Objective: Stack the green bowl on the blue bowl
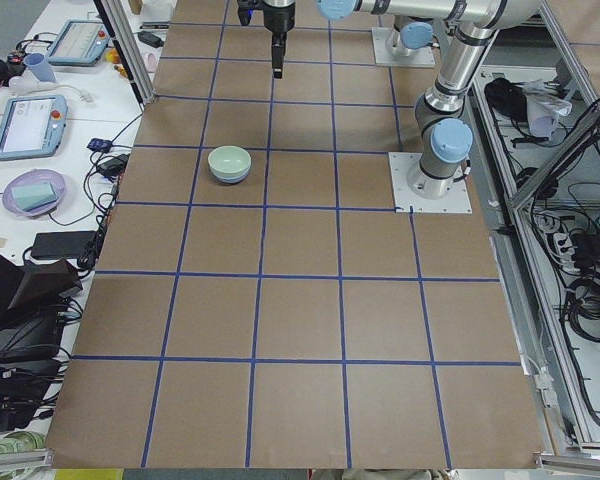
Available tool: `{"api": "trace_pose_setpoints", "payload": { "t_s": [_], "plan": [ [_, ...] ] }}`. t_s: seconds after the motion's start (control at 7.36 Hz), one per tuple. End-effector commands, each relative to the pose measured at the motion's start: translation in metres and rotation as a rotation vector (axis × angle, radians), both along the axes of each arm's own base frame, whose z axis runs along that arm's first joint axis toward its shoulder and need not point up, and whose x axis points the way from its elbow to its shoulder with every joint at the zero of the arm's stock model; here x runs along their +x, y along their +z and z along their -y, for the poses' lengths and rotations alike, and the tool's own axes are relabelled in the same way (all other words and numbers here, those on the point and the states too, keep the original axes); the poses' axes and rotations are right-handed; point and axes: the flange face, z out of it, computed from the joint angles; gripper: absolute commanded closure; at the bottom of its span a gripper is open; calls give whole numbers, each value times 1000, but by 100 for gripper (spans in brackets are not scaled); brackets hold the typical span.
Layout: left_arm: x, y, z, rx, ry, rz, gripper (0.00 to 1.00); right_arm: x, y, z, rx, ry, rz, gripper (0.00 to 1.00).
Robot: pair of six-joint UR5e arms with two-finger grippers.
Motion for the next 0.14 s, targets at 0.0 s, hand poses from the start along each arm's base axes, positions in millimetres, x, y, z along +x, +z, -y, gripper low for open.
{"api": "trace_pose_setpoints", "payload": {
  "t_s": [0.0],
  "plan": [
    [0,-1,0,2,0,-2,0,0,0,0,0,0,0,0]
  ]
}}
